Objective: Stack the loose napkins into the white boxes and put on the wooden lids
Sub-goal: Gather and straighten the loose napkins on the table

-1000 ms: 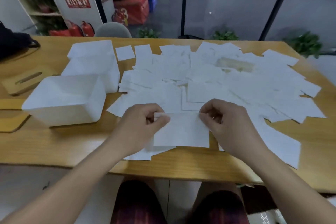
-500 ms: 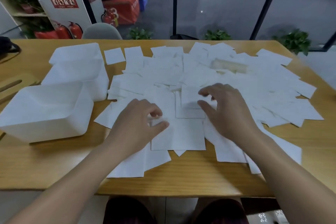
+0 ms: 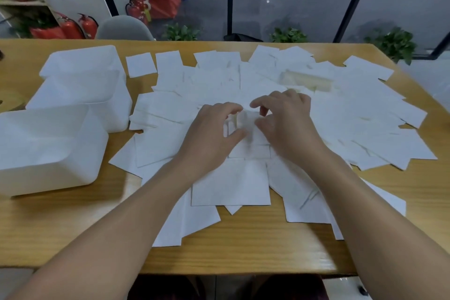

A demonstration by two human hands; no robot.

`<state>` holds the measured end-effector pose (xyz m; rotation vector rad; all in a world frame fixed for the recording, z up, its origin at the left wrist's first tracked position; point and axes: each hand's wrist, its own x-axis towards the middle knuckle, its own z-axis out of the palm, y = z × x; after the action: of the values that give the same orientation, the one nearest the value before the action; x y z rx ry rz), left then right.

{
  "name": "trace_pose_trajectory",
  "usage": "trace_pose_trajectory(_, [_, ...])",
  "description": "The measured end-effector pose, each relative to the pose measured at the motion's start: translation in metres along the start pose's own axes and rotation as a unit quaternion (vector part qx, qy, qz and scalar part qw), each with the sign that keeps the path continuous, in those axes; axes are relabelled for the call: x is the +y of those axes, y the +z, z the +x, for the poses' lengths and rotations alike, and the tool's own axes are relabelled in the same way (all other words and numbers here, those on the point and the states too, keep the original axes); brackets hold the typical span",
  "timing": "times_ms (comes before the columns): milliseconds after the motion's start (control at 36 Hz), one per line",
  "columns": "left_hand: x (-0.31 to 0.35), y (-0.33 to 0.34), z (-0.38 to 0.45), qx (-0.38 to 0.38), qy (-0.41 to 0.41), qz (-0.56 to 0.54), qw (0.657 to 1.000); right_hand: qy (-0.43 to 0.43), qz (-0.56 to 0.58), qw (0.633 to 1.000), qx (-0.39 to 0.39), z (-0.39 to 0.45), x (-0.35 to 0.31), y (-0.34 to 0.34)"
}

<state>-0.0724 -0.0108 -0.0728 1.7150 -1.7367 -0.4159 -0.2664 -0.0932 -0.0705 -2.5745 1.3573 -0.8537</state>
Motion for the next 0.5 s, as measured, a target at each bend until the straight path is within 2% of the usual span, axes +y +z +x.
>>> trace_pose_trajectory(111, [0.005,0.002,0.003,0.011,0.002,-0.039,0.999,-0.023,0.034,0.999,0.017,-0.004,-0.003,-0.002])
trace_pose_trajectory(306, [0.002,-0.006,0.002,0.057,0.029,-0.065,0.996,-0.031,0.11,0.993,-0.009,-0.011,-0.008,-0.016])
trace_pose_trajectory(500, [-0.002,-0.026,-0.003,0.069,0.027,-0.145,0.987,0.044,0.173,0.984,0.026,-0.015,-0.008,-0.043])
